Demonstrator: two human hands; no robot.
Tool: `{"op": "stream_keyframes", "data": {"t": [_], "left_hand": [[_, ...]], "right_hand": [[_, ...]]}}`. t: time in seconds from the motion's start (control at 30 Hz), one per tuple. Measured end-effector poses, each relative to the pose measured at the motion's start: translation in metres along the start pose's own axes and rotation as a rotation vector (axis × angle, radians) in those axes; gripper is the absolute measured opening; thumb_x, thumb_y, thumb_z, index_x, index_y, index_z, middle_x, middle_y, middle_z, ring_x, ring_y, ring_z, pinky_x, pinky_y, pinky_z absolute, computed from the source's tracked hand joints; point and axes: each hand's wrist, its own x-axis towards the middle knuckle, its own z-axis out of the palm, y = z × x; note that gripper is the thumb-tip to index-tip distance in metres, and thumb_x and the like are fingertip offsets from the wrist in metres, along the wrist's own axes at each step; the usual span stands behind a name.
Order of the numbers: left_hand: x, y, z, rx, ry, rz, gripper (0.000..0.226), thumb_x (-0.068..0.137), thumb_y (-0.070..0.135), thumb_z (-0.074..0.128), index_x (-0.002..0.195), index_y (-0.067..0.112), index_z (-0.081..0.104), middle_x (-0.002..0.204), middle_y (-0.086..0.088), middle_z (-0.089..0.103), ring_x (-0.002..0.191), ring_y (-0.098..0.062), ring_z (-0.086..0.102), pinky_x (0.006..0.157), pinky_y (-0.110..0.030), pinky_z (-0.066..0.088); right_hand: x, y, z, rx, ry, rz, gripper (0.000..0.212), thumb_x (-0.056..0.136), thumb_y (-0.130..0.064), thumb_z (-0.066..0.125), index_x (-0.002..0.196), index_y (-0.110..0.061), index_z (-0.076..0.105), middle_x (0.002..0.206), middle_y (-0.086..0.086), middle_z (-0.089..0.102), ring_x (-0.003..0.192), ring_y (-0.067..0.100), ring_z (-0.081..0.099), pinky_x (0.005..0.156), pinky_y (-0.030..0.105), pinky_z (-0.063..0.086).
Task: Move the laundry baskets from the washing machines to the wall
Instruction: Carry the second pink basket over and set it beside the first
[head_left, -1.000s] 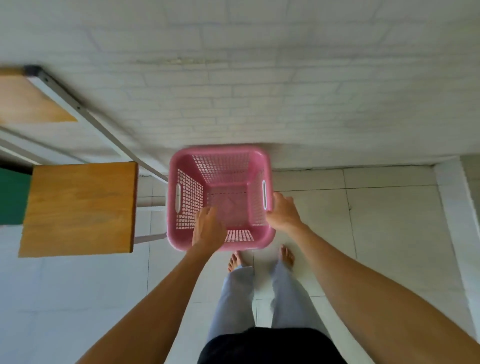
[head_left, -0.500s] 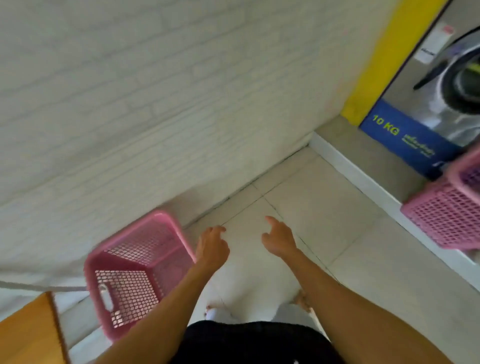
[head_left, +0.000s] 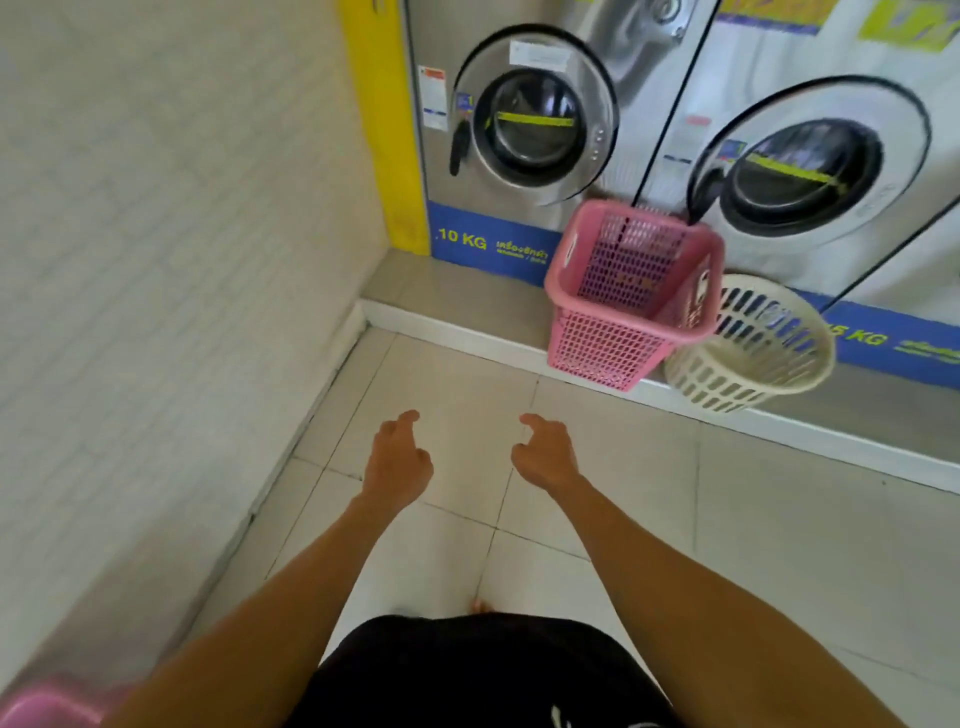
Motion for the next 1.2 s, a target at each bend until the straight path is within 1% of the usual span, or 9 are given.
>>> {"op": "stream_keyframes", "data": {"t": [0.1, 0.23, 0.5, 0.6, 0.73, 0.9, 1.03, 1.1, 1.2], "left_hand": [[0.034, 0.039, 0.010, 0.060, -0.063, 0.091, 0.057, 0.089, 0.006, 0.053, 0.143, 0.018, 0.039, 0.133, -0.014, 0.053, 0.119, -0.028, 0.055, 0.093, -0.036, 0.048], [0.082, 0.092, 0.035, 0.077, -0.139, 0.152, 0.057, 0.087, 0.006, 0.053, 0.142, 0.016, 0.041, 0.132, -0.014, 0.056, 0.117, -0.029, 0.057, 0.090, -0.032, 0.047], [0.176, 0.194, 0.106, 0.027, -0.263, 0.227, 0.063, 0.086, 0.003, 0.054, 0.145, 0.016, 0.037, 0.143, -0.013, 0.050, 0.132, -0.030, 0.049, 0.107, -0.041, 0.045], [0.222, 0.229, 0.120, 0.006, -0.271, 0.211, 0.071, 0.084, 0.000, 0.053, 0.150, 0.012, 0.028, 0.145, -0.018, 0.048, 0.134, -0.033, 0.047, 0.108, -0.044, 0.044], [0.288, 0.273, 0.128, 0.012, -0.236, 0.236, 0.066, 0.080, -0.001, 0.053, 0.143, 0.009, 0.035, 0.121, -0.023, 0.060, 0.115, -0.040, 0.057, 0.093, -0.044, 0.050], [0.349, 0.315, 0.138, 0.057, -0.256, 0.244, 0.069, 0.079, -0.004, 0.050, 0.145, 0.007, 0.036, 0.114, -0.020, 0.063, 0.104, -0.039, 0.063, 0.077, -0.032, 0.046], [0.386, 0.334, 0.149, 0.033, -0.332, 0.219, 0.079, 0.079, 0.000, 0.063, 0.150, 0.013, 0.031, 0.134, -0.015, 0.057, 0.120, -0.034, 0.058, 0.101, -0.042, 0.050], [0.406, 0.339, 0.154, 0.078, -0.325, 0.196, 0.079, 0.077, -0.004, 0.060, 0.150, 0.013, 0.034, 0.133, -0.017, 0.059, 0.120, -0.035, 0.058, 0.102, -0.039, 0.049], [0.431, 0.347, 0.157, 0.141, -0.299, 0.178, 0.074, 0.074, -0.007, 0.057, 0.144, 0.010, 0.042, 0.120, -0.021, 0.065, 0.108, -0.040, 0.063, 0.091, -0.039, 0.051]], "right_hand": [[0.020, 0.023, -0.039, 0.050, 0.068, 0.051, 0.067, 0.088, -0.012, 0.059, 0.151, -0.025, 0.044, 0.153, 0.013, 0.038, 0.120, 0.030, 0.060, 0.086, 0.031, 0.052], [0.047, 0.047, -0.086, 0.112, 0.155, 0.121, 0.066, 0.088, -0.012, 0.061, 0.151, -0.023, 0.044, 0.152, 0.011, 0.040, 0.130, 0.029, 0.053, 0.102, 0.036, 0.047], [0.133, 0.093, -0.176, 0.129, 0.271, 0.236, 0.068, 0.085, -0.012, 0.059, 0.151, -0.021, 0.044, 0.151, 0.010, 0.047, 0.138, 0.028, 0.045, 0.110, 0.040, 0.040], [0.172, 0.104, -0.210, 0.127, 0.304, 0.260, 0.068, 0.085, -0.011, 0.060, 0.151, -0.020, 0.045, 0.150, 0.010, 0.049, 0.135, 0.027, 0.049, 0.108, 0.040, 0.043], [0.223, 0.112, -0.247, 0.072, 0.273, 0.290, 0.069, 0.088, -0.011, 0.058, 0.154, -0.021, 0.041, 0.153, 0.008, 0.045, 0.135, 0.027, 0.049, 0.106, 0.037, 0.044], [0.278, 0.114, -0.278, 0.116, 0.322, 0.255, 0.080, 0.090, -0.006, 0.059, 0.160, -0.019, 0.023, 0.143, 0.018, 0.050, 0.126, 0.038, 0.055, 0.099, 0.048, 0.051], [0.316, 0.116, -0.296, 0.132, 0.346, 0.272, 0.087, 0.090, -0.007, 0.059, 0.161, -0.024, 0.012, 0.139, 0.019, 0.054, 0.121, 0.042, 0.058, 0.093, 0.054, 0.055], [0.338, 0.121, -0.305, 0.132, 0.322, 0.282, 0.088, 0.088, -0.009, 0.059, 0.160, -0.024, 0.012, 0.139, 0.020, 0.053, 0.121, 0.044, 0.057, 0.093, 0.055, 0.054], [0.373, 0.127, -0.323, 0.115, 0.284, 0.299, 0.084, 0.087, -0.011, 0.061, 0.158, -0.022, 0.016, 0.136, 0.021, 0.052, 0.120, 0.045, 0.056, 0.092, 0.055, 0.055]]}}
